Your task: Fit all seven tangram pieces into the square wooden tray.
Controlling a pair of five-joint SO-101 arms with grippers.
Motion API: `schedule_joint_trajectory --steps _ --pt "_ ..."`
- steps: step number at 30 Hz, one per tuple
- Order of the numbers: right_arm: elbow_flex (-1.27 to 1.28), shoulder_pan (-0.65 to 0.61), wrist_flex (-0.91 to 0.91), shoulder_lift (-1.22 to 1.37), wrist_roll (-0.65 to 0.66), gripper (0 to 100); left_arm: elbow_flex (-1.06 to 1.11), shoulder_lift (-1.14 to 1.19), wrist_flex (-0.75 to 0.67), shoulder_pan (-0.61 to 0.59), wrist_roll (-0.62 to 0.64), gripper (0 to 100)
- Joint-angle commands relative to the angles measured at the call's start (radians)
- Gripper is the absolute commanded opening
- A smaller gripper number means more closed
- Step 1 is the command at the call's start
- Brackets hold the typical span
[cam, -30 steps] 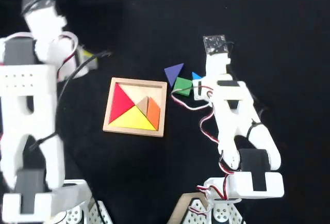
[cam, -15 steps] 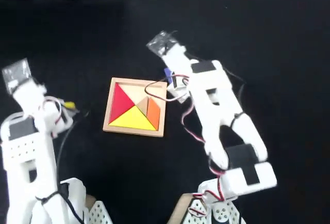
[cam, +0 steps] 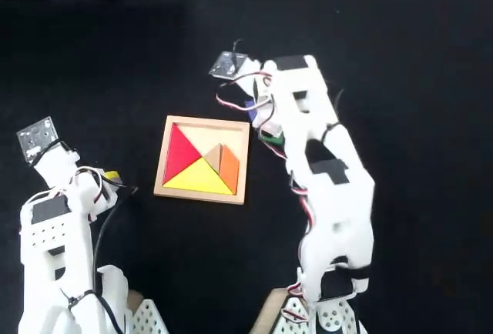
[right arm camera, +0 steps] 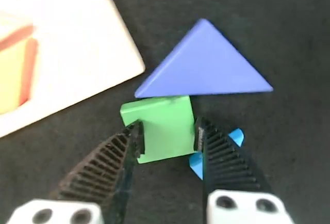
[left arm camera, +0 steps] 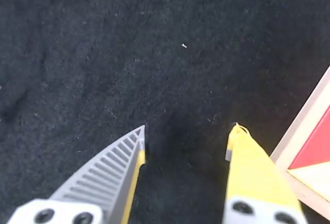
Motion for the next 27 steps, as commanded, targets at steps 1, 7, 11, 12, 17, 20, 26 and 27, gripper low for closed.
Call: schedule_joint_trajectory --steps 1,7,11,12,17,20,26,27 --pt "-0.196 0.017 0.109 0.076 0.040 17.4 -0.008 -0.020 -0.011 -0.005 0.003 26" --pt "-0.354 0.014 0.166 0.219 0.043 17.1 -0.008 -0.020 -0.011 -0.005 0.003 26" --pt "-0.424 0.017 0.253 0.245 0.043 17.4 -0.008 -0.020 -0.011 -0.005 0.003 26" --pt "-0.449 0.017 0.278 0.243 0.043 17.5 -0.008 -0.020 -0.011 -0.005 0.003 26" --pt "-0.576 0.017 0.405 0.246 0.046 25.2 -0.008 -0.020 -0.011 -0.005 0.005 26" --pt "-0.573 0.015 0.417 0.248 0.074 34.1 -0.008 -0.020 -0.011 -0.005 0.006 26" --pt "-0.446 -0.005 0.400 0.251 0.121 38.9 -0.008 -0.020 -0.011 -0.005 0.006 26" --pt "-0.427 -0.008 0.381 0.251 0.118 38.9 -0.008 -0.020 -0.011 -0.005 0.006 26"
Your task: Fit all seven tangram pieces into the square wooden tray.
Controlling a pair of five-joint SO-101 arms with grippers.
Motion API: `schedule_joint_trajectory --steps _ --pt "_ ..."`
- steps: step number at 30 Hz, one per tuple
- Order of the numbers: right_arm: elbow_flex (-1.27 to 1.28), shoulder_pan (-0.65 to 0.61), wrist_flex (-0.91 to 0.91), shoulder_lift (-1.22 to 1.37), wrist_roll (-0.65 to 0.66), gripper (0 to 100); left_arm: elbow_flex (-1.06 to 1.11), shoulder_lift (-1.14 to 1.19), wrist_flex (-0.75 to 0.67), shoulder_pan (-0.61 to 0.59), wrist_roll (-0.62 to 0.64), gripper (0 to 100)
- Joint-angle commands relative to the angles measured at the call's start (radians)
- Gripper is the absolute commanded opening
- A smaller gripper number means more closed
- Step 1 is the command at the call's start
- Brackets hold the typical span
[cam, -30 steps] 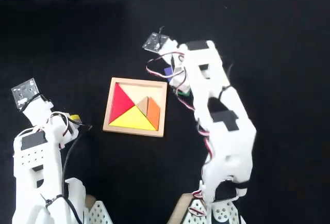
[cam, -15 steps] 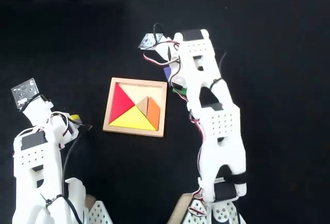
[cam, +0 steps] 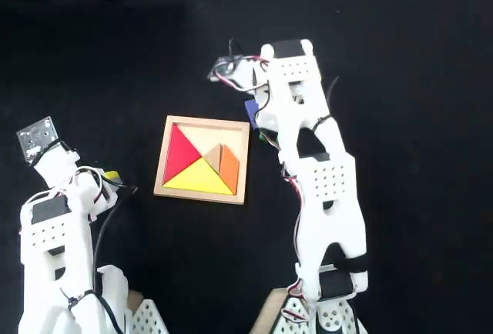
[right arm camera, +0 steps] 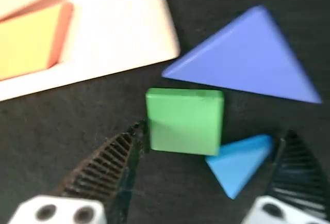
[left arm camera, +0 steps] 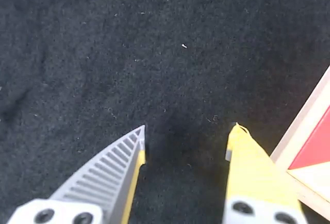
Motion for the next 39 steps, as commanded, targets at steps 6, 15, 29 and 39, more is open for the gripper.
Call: schedule_joint_trajectory --steps 6,15,29,39 --pt "0.099 -0.014 -0.049 -0.019 0.011 38.3 -0.008 -0.020 -0.011 -0.005 0.008 26" --pt "0.094 -0.012 -0.130 -0.019 -0.072 5.8 -0.008 -0.020 -0.011 -0.005 0.008 26" --pt "-0.213 -0.104 0.032 -0.213 -0.390 1.2 -0.007 -0.020 -0.011 -0.005 0.009 26" --pt "-0.134 -0.301 -0.046 -0.191 -0.914 1.1 0.007 -0.028 -0.018 -0.005 0.009 26"
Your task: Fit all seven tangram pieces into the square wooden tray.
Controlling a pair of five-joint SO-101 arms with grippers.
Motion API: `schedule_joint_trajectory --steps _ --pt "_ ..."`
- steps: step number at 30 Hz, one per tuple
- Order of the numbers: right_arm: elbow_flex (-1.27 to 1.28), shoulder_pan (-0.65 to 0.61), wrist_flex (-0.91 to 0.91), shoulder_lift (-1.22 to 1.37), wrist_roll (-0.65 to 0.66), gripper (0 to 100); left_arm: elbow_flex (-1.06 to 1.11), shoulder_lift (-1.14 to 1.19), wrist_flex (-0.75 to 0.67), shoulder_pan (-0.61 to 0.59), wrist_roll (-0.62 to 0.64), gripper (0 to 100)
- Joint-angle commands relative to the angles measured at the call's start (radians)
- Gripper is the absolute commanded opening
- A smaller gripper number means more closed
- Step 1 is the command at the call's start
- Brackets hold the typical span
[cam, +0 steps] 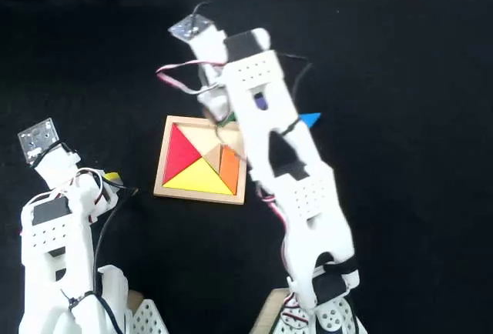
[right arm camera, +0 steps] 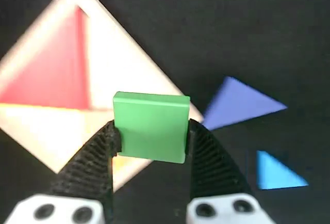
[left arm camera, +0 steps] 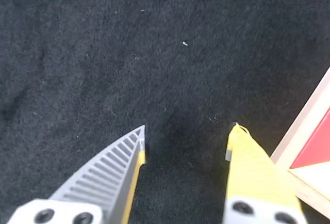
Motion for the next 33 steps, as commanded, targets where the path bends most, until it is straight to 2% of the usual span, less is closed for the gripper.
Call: schedule_joint_trajectory --steps 1,4,8,14,26,33 --pt "0.027 -0.054 -0.048 -0.039 -0.207 1.1 -0.007 -0.021 -0.012 -0.005 0.009 26" --pt "0.058 -0.078 -0.038 0.004 -0.288 1.1 -0.007 -0.023 -0.012 -0.005 0.009 26" --pt "0.058 -0.080 -0.041 0.041 -0.331 1.1 -0.007 -0.023 -0.012 -0.005 0.009 26" --pt "0.064 -0.138 -0.044 0.050 -0.333 1.1 -0.007 -0.023 -0.012 -0.005 0.008 26" --pt "0.101 -0.115 -0.064 0.094 -0.275 1.7 -0.007 -0.023 -0.012 -0.007 0.006 26" --pt "0.101 -0.118 -0.064 0.107 -0.262 17.0 -0.008 -0.023 -0.012 -0.007 0.006 26"
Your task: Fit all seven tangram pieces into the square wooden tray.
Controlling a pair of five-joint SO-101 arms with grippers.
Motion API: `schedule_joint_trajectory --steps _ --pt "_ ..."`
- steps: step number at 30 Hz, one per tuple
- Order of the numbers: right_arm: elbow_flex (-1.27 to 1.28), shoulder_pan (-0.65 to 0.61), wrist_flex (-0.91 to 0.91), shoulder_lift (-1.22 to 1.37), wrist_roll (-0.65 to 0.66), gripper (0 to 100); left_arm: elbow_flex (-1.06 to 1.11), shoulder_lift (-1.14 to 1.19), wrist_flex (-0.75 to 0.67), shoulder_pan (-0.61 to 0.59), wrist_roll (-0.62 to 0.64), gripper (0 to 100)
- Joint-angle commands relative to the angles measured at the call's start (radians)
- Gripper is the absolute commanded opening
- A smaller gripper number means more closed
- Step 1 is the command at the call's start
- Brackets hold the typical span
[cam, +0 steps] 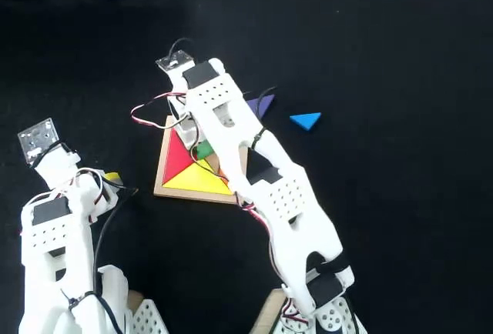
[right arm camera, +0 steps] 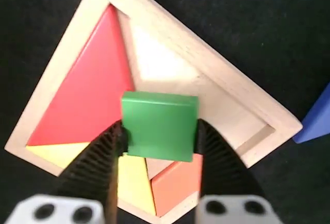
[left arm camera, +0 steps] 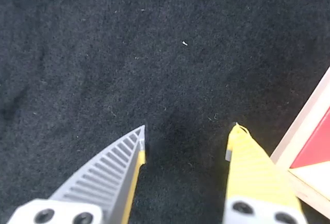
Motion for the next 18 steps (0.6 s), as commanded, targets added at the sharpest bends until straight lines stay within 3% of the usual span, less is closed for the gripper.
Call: schedule_joint_trajectory --steps 1,10,16,18 --pt "-0.010 0.005 -0.006 -0.021 0.012 16.8 -0.008 -0.023 -0.012 -0.007 0.006 26" --pt "-0.136 -0.014 0.051 -0.016 0.031 17.5 -0.010 -0.023 -0.012 -0.007 0.006 26" --pt "-0.137 -0.017 0.049 -0.008 0.032 32.5 -0.010 -0.023 -0.012 -0.007 0.005 26" --pt "-0.137 -0.018 0.051 0.001 0.032 33.1 -0.010 -0.023 -0.012 -0.007 0.005 26"
